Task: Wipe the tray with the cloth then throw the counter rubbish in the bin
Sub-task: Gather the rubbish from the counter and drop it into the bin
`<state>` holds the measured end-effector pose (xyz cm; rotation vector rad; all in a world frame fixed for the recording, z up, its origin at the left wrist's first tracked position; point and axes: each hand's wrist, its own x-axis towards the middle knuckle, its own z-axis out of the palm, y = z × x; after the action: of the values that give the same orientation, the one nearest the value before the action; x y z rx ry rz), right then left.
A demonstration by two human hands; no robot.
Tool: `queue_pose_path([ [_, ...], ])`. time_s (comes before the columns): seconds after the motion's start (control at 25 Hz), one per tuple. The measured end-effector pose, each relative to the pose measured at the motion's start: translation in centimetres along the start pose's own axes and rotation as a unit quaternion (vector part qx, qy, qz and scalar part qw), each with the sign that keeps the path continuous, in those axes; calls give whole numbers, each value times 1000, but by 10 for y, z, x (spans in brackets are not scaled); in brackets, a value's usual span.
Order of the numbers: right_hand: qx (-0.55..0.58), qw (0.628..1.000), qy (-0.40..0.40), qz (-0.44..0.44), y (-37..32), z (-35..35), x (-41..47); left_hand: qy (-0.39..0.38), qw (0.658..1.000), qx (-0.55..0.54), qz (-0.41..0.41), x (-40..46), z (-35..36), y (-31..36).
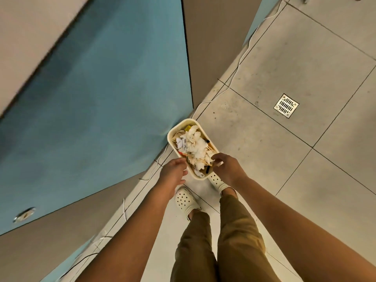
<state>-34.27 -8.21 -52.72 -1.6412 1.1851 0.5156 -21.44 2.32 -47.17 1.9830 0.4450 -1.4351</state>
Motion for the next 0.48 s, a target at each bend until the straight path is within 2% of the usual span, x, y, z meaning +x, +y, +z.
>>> queue_pose_path([
  [0.2, 27, 989, 48, -138, -74, -47, -74, 13, 990, 22, 142, -84, -19, 43],
  [0.36, 48, 970, 76, -225, -126, -87, -151, -54, 973, -1, 225, -176, -22, 69],
  [0.48, 48, 950, 148, -270, -161, -131, -207, -77, 952, -23, 294, -248, -36, 88],
])
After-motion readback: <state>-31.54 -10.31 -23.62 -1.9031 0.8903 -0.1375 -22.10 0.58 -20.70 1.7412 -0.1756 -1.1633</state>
